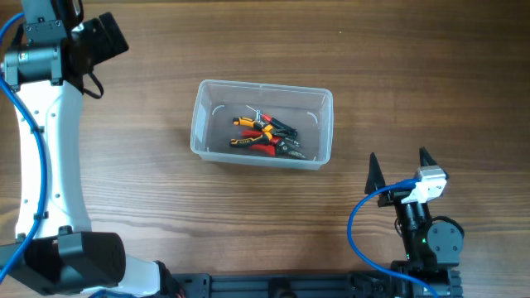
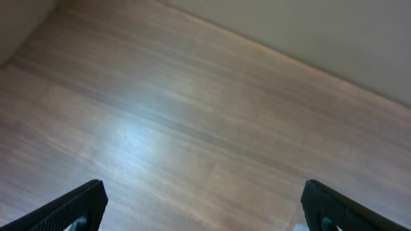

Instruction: Pack container

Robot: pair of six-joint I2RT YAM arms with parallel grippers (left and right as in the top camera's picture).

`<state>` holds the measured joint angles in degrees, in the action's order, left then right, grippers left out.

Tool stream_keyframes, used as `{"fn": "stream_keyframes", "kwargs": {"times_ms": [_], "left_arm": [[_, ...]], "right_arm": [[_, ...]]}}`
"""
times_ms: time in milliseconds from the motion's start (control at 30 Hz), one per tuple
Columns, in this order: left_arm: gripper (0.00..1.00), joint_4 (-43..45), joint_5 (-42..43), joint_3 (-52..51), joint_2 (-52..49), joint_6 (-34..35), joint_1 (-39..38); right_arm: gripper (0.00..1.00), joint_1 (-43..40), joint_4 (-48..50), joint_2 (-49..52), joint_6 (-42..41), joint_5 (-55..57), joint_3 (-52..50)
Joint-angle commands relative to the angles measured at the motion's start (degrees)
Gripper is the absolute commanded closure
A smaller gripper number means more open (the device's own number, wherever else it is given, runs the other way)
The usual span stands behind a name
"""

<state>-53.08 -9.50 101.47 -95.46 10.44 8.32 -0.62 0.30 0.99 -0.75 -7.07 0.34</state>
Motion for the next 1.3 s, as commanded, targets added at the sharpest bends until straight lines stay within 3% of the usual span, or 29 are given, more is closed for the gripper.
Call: {"fn": "stream_keyframes", "kwargs": {"times_ms": [0, 267, 467, 667, 900, 1000, 1267], "left_arm": [[0.0, 1.4, -1.4, -0.2, 6.2, 0.6, 0.2], [0.0, 1.1, -0.8, -0.5, 29.6, 0.7, 0.2], [0.0, 1.2, -1.1, -8.4, 46.8, 0.7, 0.2], [0.0, 5.0, -1.0, -29.4, 63.9, 0.9, 0.2], [0.0, 21.4, -0.5, -58.8, 76.1, 13.2, 0.2], [0.0, 28.0, 2.6, -68.9, 79.3, 14.1, 0.2], [0.0, 33.6, 6.1, -84.2, 87.2, 14.1, 0.2]], "right_arm": [[0.0, 0.2, 0.3, -0.9, 0.6, -0.4, -0.1], [0.0, 0.2, 0.3, -0.9, 0.6, -0.4, -0.1], [0.0, 0.2, 0.3, -0.9, 0.6, -0.4, -0.1], [0.0, 0.2, 0.3, -0.9, 0.6, -0.4, -0.1], [0.0, 0.2, 0.3, -0.9, 0.6, -0.4, -0.1], [0.0, 0.2, 0.3, -0.9, 0.6, -0.4, -0.1], [0.0, 0.2, 0.3, -0.9, 0.6, -0.4, -0.1]]}}
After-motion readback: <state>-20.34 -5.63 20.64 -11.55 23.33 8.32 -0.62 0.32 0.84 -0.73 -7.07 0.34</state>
